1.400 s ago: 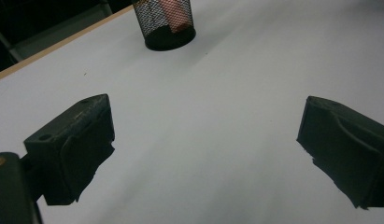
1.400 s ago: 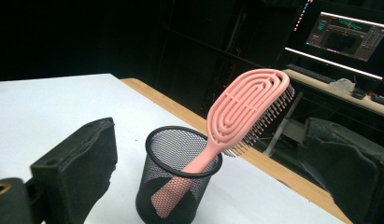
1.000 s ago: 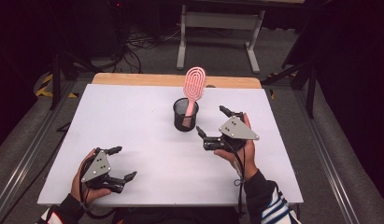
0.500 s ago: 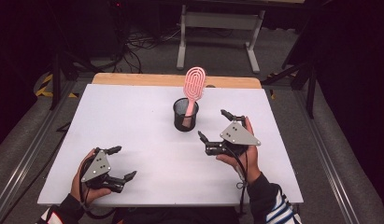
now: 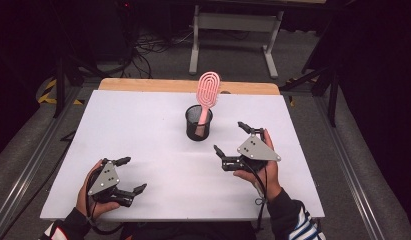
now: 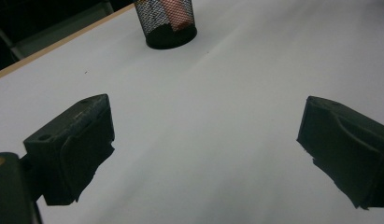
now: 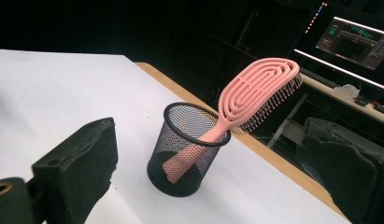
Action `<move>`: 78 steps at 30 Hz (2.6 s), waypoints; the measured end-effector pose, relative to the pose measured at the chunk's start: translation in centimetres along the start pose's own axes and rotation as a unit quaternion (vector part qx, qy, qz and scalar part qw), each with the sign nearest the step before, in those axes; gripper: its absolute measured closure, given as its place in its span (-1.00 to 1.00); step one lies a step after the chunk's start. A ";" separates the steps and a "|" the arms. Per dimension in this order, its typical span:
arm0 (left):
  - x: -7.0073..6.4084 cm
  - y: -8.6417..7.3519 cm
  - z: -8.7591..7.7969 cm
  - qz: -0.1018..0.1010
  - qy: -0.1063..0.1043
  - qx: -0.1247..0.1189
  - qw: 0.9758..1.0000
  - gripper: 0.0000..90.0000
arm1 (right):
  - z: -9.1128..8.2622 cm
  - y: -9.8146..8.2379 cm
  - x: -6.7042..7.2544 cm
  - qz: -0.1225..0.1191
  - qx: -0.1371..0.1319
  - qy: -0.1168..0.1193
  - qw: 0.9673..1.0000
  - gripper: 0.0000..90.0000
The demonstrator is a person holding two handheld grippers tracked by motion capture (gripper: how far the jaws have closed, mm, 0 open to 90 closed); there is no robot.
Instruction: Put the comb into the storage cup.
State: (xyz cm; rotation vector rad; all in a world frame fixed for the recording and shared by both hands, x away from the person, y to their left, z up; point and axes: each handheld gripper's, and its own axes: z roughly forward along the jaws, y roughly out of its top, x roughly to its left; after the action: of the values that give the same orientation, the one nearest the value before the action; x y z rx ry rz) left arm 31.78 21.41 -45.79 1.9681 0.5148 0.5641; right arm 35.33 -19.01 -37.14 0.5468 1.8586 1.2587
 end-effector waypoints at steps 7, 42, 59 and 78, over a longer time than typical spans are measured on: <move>-0.1 0.0 0.1 0.000 -0.002 0.001 1.000 -0.89 | -0.4 -0.4 -0.2 -0.001 0.004 -0.007 1.000 -0.88; -0.2 -0.1 0.2 0.003 0.000 0.002 1.000 -0.89 | -2.3 -3.5 -0.1 -0.026 0.030 -0.010 0.999 -0.88; -0.2 -0.1 0.1 0.006 0.000 0.003 1.000 -0.89 | -3.5 -5.5 -0.2 -0.023 0.048 -0.010 0.999 -0.89; -0.1 0.1 0.2 0.000 0.002 -0.003 1.000 -0.89 | -5.3 -9.3 -1.4 0.000 0.078 -0.015 0.997 -0.91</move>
State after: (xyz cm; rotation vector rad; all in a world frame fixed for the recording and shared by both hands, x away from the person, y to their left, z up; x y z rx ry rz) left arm 31.82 21.23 -45.82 1.9615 0.5155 0.5688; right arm 32.59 -26.78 -44.07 0.6456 1.9424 1.1050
